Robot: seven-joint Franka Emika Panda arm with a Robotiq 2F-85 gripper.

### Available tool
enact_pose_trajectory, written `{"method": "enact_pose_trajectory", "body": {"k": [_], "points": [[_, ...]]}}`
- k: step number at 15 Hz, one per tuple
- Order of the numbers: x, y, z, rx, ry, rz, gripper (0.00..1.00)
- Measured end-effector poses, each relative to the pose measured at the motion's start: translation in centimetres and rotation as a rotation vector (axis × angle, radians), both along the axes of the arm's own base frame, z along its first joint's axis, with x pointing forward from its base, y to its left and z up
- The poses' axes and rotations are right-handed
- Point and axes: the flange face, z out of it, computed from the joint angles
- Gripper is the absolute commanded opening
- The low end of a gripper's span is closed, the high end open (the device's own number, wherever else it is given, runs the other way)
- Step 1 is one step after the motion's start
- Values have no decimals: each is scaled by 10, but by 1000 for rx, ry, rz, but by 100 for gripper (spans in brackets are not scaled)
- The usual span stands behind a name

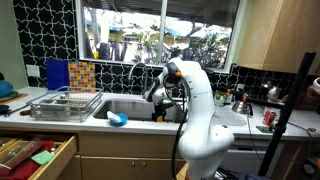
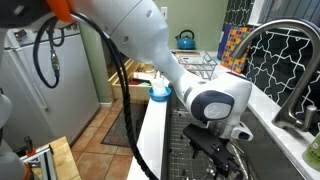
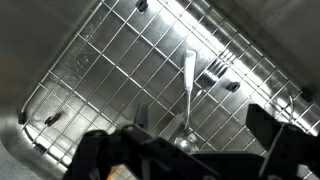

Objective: Turn on the faucet then rinse the spoon under it

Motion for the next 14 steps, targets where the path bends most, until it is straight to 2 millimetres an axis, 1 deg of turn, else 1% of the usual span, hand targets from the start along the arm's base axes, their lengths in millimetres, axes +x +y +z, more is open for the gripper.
{"method": "enact_pose_trajectory", "body": {"k": [2,4,9,12,13,14], "points": [[2,1,1,-2,-2,1,100],[3,1,-6,0,5,-2,100],[3,-1,-48,8,56,-12,100],[3,-6,-69,2,62,-20,100],[4,-8,-75,-2,59,-29,99],[5,-9,-80,-7,54,-36,97]]}}
